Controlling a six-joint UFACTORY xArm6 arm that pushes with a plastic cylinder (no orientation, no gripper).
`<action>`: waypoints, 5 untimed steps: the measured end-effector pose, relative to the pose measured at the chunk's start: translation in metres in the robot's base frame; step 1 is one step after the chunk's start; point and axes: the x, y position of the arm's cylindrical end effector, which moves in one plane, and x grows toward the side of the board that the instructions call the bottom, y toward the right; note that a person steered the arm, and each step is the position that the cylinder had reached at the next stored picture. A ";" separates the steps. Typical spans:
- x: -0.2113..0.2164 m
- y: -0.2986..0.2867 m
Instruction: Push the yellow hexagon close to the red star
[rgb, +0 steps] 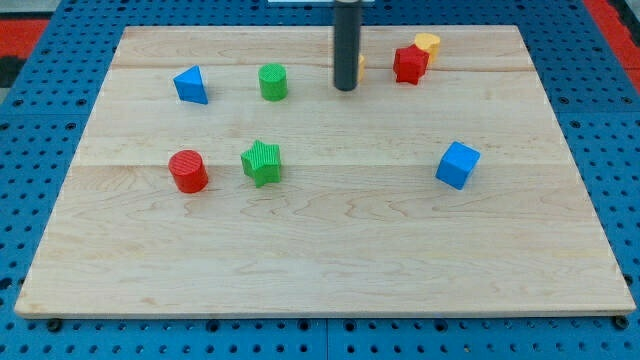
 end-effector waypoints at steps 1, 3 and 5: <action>-0.001 -0.044; -0.013 -0.090; -0.032 0.040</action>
